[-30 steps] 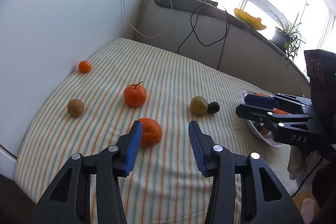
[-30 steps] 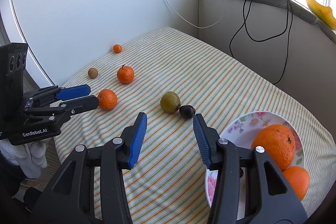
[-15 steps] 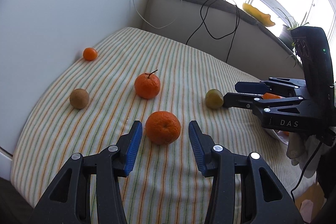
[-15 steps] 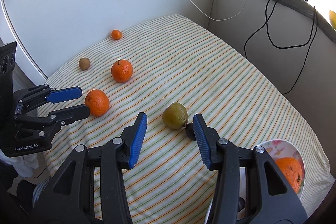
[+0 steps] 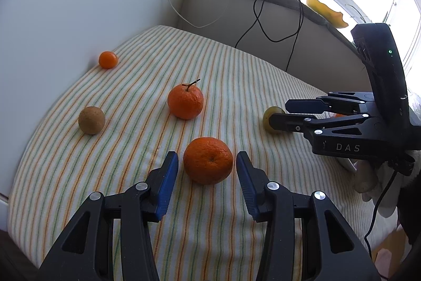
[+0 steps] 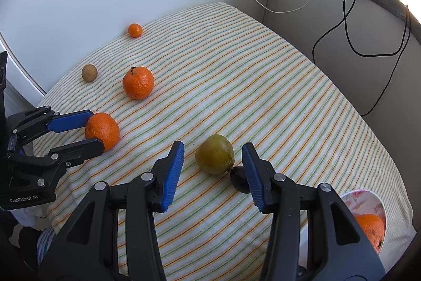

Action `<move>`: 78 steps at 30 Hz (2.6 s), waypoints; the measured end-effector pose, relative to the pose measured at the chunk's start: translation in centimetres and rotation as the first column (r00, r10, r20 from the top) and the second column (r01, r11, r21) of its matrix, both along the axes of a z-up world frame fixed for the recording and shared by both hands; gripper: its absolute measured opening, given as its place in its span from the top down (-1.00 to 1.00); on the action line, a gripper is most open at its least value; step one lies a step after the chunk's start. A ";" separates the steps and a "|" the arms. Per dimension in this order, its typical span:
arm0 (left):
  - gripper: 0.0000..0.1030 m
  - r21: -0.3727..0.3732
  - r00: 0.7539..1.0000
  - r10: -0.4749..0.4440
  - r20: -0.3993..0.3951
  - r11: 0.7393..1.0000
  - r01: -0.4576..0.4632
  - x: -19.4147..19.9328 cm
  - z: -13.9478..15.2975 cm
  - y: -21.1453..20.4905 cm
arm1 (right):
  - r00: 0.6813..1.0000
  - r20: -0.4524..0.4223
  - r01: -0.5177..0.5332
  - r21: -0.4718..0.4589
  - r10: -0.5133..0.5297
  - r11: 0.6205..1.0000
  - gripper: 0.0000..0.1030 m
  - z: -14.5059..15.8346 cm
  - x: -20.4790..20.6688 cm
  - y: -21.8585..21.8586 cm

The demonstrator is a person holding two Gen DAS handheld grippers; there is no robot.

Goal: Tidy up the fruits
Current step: 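Close the right gripper on the greenish fruit while the left gripper closes on the mandarin, then carry the greenish fruit over the plate with the right gripper while the left carries the mandarin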

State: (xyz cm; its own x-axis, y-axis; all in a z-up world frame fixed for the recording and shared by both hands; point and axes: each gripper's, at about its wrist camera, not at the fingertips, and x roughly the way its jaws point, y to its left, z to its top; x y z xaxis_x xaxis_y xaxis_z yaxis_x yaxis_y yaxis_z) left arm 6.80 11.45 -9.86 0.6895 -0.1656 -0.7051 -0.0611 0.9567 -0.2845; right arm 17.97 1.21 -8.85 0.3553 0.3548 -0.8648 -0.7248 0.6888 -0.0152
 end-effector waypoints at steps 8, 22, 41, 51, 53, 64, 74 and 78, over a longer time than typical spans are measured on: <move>0.14 0.004 1.000 -0.004 -0.014 1.000 0.004 0.3 -0.5 -0.1 | 1.000 -0.005 -0.003 -0.017 0.002 1.000 0.10 -0.7 0.4 0.3; 0.25 0.017 1.000 -0.014 -0.012 1.000 0.014 0.5 -0.8 -0.2 | 1.000 -0.016 0.000 -0.005 0.000 1.000 0.39 -1.2 0.7 0.8; 0.26 -0.003 0.999 -0.040 0.033 0.999 0.040 -0.2 1.1 -1.3 | 0.999 0.004 0.038 0.124 -0.039 0.992 0.41 2.8 -0.7 -2.7; 0.26 -0.016 0.993 -0.100 0.061 0.995 0.101 -0.3 2.6 -3.9 | 0.997 0.022 0.065 0.179 -0.070 0.982 0.41 5.2 -1.8 -5.5; 0.26 -0.015 0.991 -0.114 0.067 0.993 0.115 -0.4 2.9 -4.5 | 0.996 0.028 0.072 0.187 -0.079 0.980 0.41 5.7 -1.9 -6.3; 0.26 -0.014 0.974 -0.213 0.083 0.977 0.215 0.0 4.0 -9.2 | 0.988 0.044 0.134 0.213 -0.146 0.968 0.41 7.1 -2.3 -11.5; 0.26 -0.024 0.950 -0.300 0.087 0.953 0.303 0.5 4.5 -13.3 | 0.981 0.039 0.180 0.209 -0.192 0.961 0.41 6.8 -2.1 -15.2; 0.26 -0.026 0.937 -0.339 0.089 0.939 0.343 0.6 4.6 -15.4 | 0.980 0.034 0.187 0.209 -0.198 0.960 0.41 6.4 -2.0 -16.0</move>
State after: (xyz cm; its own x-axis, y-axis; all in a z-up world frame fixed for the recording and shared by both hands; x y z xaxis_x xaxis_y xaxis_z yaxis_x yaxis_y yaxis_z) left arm 7.41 -3.99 -5.25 0.6414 -0.4282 -0.6366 0.2917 0.9036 -0.3138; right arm 15.96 -14.80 -2.41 0.4785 0.4414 -0.7591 -0.5803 0.8078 0.1040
